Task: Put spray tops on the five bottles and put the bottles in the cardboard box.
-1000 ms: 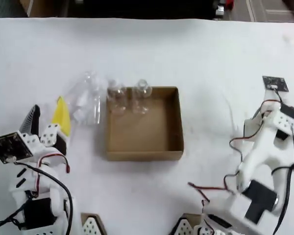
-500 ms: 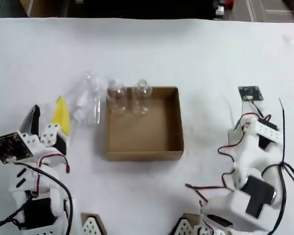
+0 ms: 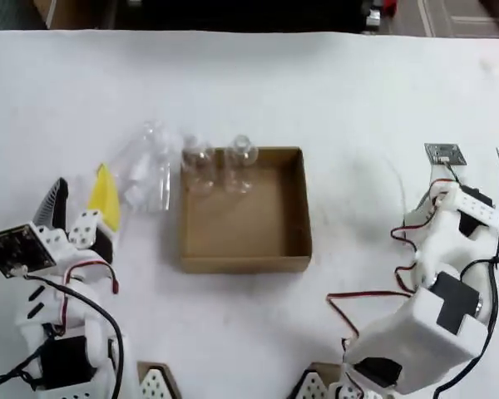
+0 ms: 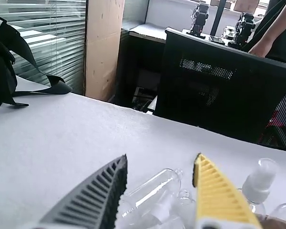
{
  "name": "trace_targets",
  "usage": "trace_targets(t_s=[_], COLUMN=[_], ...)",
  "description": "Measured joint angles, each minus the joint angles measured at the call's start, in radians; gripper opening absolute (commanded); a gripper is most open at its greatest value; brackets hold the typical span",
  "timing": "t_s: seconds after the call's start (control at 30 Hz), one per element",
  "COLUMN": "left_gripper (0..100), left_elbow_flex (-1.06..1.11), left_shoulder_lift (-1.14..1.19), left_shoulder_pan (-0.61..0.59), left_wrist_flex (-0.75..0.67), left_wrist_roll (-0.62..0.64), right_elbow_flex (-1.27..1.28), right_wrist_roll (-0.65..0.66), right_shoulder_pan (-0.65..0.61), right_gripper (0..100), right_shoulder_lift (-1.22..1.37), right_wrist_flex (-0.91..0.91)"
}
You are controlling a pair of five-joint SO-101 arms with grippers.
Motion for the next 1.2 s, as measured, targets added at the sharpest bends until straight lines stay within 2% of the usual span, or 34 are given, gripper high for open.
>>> trace_targets(t_s=[0.23,0.37,0.67,0.8,0.93,1.0,1.2], left_gripper=[21,21,22,22,22,22,17], left_elbow_flex=[-0.005,-0.038,-0.074,-0.181,-0.284,-0.318,-0.354], left_shoulder_lift=[0.000,-0.003,0.000,-0.006,-0.009,-0.009,-0.011], left_shoulder_pan=[-0.018,-0.020,-0.018,0.041,0.149,0.212,0.390], left_wrist_flex=[0.025,0.089,0.101,0.219,0.324,0.345,0.391], left_wrist_roll=[0.087,0.051,0.037,0.035,0.035,0.035,0.035], right_elbow_flex=[-0.002,-0.002,-0.002,-0.002,-0.002,-0.005,-0.009], right_wrist_roll=[0.000,0.000,0.002,0.002,-0.008,-0.057,-0.190], right_shoulder_pan=[-0.002,-0.002,-0.008,-0.044,-0.163,-0.238,-0.463], right_gripper=[1.6,1.6,1.6,1.6,1.6,1.6,1.6], right_shoulder_lift=[-0.226,-0.404,-0.921,-1.186,-1.436,-1.507,-1.534], right_wrist_flex=[0.163,0.253,0.416,0.419,0.419,0.420,0.420])
